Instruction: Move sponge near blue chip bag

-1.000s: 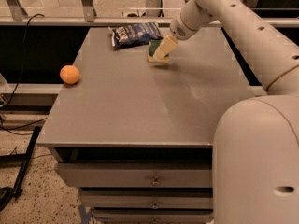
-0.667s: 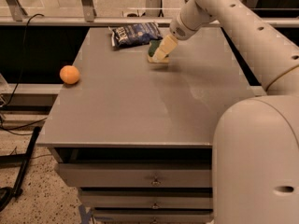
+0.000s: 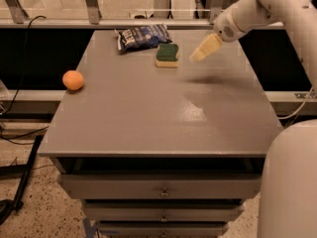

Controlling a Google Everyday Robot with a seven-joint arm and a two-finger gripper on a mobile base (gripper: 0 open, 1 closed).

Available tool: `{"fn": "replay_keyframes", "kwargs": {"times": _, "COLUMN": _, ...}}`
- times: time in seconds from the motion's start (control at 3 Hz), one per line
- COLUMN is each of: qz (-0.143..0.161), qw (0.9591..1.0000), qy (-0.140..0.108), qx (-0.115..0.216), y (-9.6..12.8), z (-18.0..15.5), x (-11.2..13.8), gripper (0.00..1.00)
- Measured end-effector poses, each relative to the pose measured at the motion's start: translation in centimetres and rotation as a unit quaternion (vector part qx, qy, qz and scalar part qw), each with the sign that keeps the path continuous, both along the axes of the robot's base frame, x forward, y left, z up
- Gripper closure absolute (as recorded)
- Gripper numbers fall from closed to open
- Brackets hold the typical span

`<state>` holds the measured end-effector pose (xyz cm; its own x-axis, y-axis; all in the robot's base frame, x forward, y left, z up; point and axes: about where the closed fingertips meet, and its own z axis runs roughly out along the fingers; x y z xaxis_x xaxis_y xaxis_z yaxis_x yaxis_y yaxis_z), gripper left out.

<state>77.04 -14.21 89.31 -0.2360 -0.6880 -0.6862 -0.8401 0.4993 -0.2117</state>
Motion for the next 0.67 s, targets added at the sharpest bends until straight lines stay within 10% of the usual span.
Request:
{"fn": "replay_keyframes", "kwargs": {"times": 0.33, "qz": 0.004, "qw": 0.9984, "qy": -0.018, "qx": 0.053, "y": -5.73, "z": 3.16, "x": -3.15, "gripper": 0.00}}
{"fn": "replay_keyframes", "kwargs": {"times": 0.67, "qz": 0.002, "qw": 0.9980, "qy": -0.019, "qx": 0.059, "y": -6.33, "z": 3.44, "x": -3.41, "gripper": 0.00}}
